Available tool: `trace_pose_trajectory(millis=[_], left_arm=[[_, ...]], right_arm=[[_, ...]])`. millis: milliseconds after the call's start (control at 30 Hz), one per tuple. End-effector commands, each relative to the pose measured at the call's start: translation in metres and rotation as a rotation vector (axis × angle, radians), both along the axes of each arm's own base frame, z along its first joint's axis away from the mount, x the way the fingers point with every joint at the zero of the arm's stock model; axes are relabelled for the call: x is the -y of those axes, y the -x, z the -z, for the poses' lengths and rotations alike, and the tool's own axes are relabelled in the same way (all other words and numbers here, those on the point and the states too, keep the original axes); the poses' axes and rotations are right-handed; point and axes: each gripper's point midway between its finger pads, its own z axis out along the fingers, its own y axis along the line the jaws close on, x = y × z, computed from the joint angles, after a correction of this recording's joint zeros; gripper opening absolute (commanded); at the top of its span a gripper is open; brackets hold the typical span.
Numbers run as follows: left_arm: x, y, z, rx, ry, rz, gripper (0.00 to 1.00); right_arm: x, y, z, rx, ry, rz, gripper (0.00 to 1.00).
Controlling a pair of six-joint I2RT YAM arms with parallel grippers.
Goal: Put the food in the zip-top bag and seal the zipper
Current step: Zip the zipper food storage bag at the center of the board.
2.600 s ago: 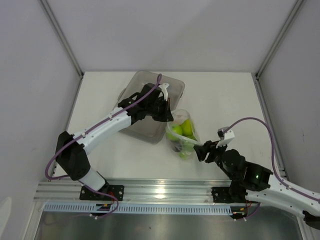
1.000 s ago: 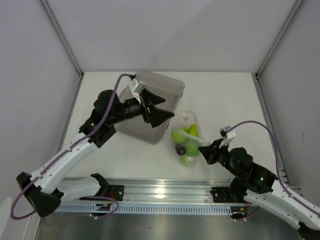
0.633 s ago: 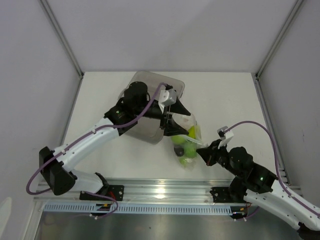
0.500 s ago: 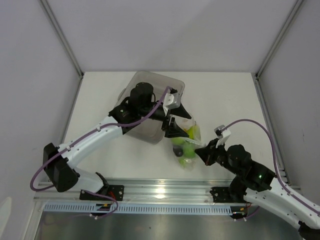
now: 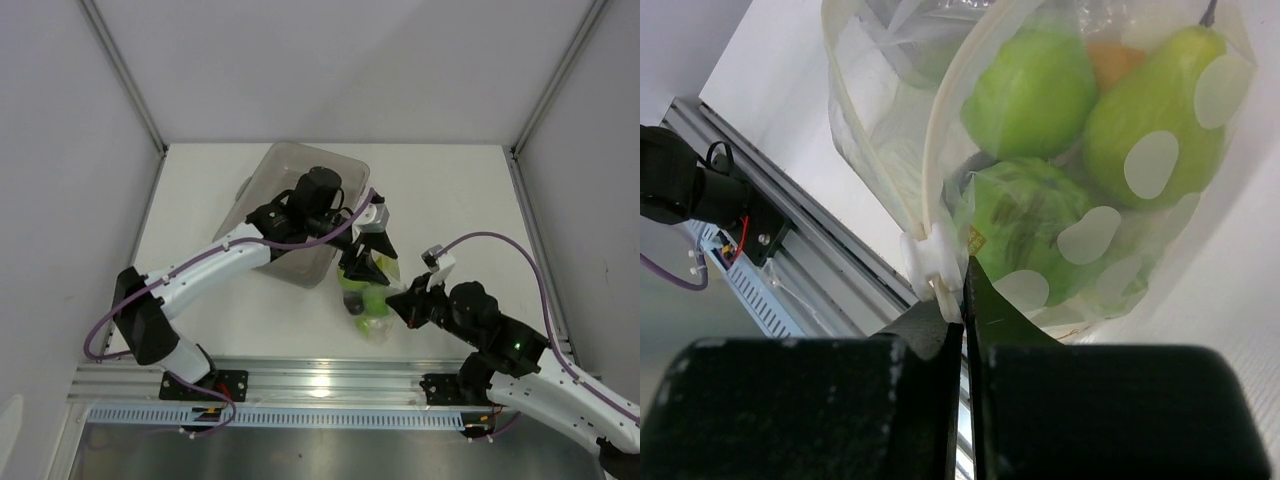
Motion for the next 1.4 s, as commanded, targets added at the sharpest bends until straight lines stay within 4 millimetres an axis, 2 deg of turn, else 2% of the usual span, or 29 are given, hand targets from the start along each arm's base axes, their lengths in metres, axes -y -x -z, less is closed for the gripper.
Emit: trace_pose_trajectory(millis=[0, 200, 433, 800, 933, 1367], left_arm=[[0.007, 0.01, -0.003, 0.005, 0.002, 0.087, 0.64], [0.016, 0.022, 0.011, -0.037, -0.064, 0.139, 0.62], [0.022, 0.019, 0.017, -0.062, -0.108, 0.145, 0.58], [0.028, 0.016, 0.038, -0.089, -0.171, 0.137, 0.54], [0.03, 0.016, 0.038, -0.083, -0.167, 0.135, 0.5], [0.036, 0.013, 0.035, -0.092, -0.163, 0.128, 0.46]], right_arm=[[-0.002, -0.001, -0.027, 0.052, -0.052, -0.012, 0.0], [-0.002, -0.001, -0.026, 0.054, -0.046, -0.014, 0.0], [-0.002, -0.001, -0.026, 0.054, -0.046, -0.012, 0.0], [-0.002, 0.0, -0.026, 0.052, -0.043, -0.017, 0.0], [-0.002, 0.0, -0.025, 0.051, -0.042, -0.017, 0.0], [-0.002, 0.0, -0.024, 0.051, -0.043, -0.02, 0.0]])
